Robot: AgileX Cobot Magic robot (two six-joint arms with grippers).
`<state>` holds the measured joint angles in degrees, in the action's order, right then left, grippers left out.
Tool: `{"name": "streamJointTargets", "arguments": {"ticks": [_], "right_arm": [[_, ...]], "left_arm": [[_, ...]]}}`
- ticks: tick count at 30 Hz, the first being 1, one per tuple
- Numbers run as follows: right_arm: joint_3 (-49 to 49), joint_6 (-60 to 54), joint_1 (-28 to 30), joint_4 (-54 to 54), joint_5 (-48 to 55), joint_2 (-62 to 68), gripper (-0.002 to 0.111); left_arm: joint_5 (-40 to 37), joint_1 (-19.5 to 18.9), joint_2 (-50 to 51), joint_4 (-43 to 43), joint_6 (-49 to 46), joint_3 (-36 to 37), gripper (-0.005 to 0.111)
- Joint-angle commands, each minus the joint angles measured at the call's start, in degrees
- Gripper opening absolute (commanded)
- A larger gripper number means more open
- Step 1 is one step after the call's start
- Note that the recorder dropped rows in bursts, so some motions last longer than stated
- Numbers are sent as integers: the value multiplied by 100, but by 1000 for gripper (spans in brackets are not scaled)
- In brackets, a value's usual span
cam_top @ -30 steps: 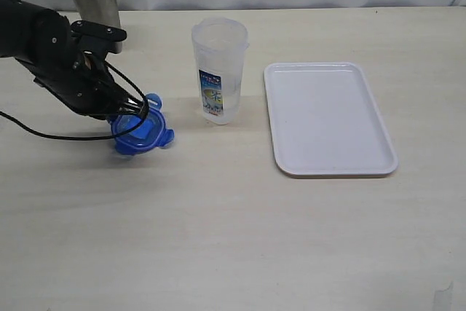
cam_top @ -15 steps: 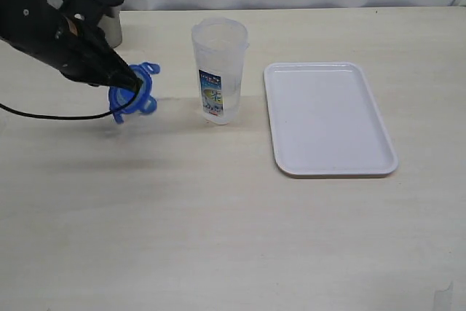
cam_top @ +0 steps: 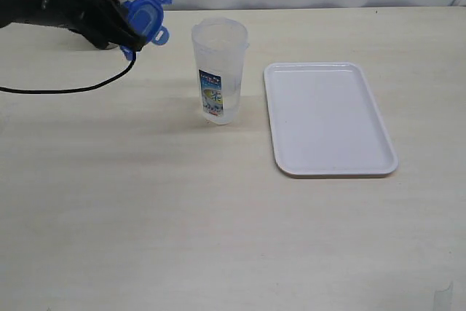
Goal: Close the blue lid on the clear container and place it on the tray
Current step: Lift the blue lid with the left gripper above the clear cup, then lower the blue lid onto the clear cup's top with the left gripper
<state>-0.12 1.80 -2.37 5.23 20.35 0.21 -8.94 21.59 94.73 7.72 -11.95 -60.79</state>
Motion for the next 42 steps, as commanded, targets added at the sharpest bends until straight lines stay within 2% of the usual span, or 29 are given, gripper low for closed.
{"name": "streamJointTargets", "arguments": {"ticks": [1, 5, 9, 19, 24, 28, 34, 37, 39, 42], "right_arm": [[12, -3, 28, -7, -52, -21, 4], [12, -3, 28, -7, -52, -21, 4], [12, -3, 28, -7, -52, -21, 4], [12, -3, 28, -7, -52, -21, 4], [12, -3, 28, -7, -52, -21, 4], [12, -3, 28, -7, -52, -21, 4], [12, -3, 28, -7, -52, -21, 4], [12, -3, 28, -7, -52, -21, 4], [12, -3, 28, -7, -52, -21, 4], [12, -3, 28, -7, -52, -21, 4]], "left_arm": [[894, 176, -51, 407, -23, 3, 0], [1491, 244, -51, 935, -75, 3, 0], [1941, 244, -41, 985, -409, 3, 0], [2690, 576, -28, 713, -2504, 3, 0], [2470, 854, -28, 437, -3831, 3, 0], [2532, 996, -28, -916, -5377, 3, 0], [3755, 1171, -21, -3772, -7904, 3, 0], [4507, 1364, 145, -5125, -9835, 3, 0], [5096, 1560, 321, -5650, -10844, 3, 0], [5056, 1692, 468, -5752, -11058, 3, 0]]}}
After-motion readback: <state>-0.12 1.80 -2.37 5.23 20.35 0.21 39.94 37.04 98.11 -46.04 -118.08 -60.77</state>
